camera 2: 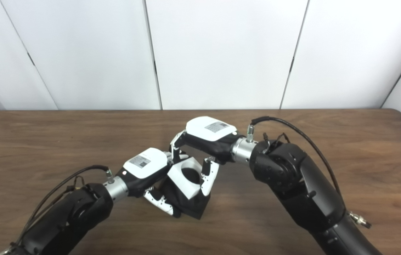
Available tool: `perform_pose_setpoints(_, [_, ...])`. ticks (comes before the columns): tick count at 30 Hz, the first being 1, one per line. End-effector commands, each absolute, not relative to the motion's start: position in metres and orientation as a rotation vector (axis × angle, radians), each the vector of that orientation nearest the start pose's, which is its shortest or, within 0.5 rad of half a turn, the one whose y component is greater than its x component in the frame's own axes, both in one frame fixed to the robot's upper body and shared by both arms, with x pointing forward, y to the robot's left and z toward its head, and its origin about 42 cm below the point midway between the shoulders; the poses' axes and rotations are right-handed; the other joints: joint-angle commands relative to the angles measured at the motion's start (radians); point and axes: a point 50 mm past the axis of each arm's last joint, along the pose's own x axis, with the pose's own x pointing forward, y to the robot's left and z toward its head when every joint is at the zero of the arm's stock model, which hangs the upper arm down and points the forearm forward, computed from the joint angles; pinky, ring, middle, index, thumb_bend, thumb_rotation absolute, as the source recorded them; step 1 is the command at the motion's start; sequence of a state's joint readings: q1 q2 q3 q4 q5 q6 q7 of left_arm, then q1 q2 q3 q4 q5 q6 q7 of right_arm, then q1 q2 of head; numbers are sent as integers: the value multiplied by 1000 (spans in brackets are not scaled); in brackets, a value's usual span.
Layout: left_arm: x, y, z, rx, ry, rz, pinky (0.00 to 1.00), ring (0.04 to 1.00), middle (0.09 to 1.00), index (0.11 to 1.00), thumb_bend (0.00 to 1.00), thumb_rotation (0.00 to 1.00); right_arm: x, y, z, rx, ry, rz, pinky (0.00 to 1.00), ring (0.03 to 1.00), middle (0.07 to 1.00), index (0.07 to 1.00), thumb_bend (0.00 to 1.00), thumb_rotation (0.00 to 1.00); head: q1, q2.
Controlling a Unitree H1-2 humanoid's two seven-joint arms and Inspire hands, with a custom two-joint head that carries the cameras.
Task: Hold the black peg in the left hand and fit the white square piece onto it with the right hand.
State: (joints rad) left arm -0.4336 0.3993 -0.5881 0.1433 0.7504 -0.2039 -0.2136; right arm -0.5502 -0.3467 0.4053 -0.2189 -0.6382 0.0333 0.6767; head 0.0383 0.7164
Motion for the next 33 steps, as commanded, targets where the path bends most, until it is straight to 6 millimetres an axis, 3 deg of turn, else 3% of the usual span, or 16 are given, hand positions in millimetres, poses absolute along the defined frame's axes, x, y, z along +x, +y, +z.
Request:
perform_pose_setpoints(1, [357, 168, 117, 1396, -297, -905, 852, 946, 918, 494, 520, 79, 378, -138, 288, -1246, -513, 784, 774, 820, 759, 477, 518, 138, 1, 0])
perform_pose_setpoints(18, [355, 163, 116, 1417, -321, -907, 825, 927, 921, 494, 519, 81, 372, -107, 284, -1276, -510, 886, 801, 844, 771, 475, 518, 137, 5, 3])
perform_pose_setpoints(22, [356, 163, 116, 1422, -319, -908, 831, 926, 920, 494, 519, 82, 370, -103, 283, -1280, -520, 894, 780, 840, 766, 475, 519, 137, 4, 5])
perform_pose_setpoints(33, [356, 161, 117, 1426, -316, -915, 838, 928, 907, 494, 519, 82, 364, -100, 279, -1336, -515, 958, 835, 842, 758, 475, 515, 139, 2, 7])
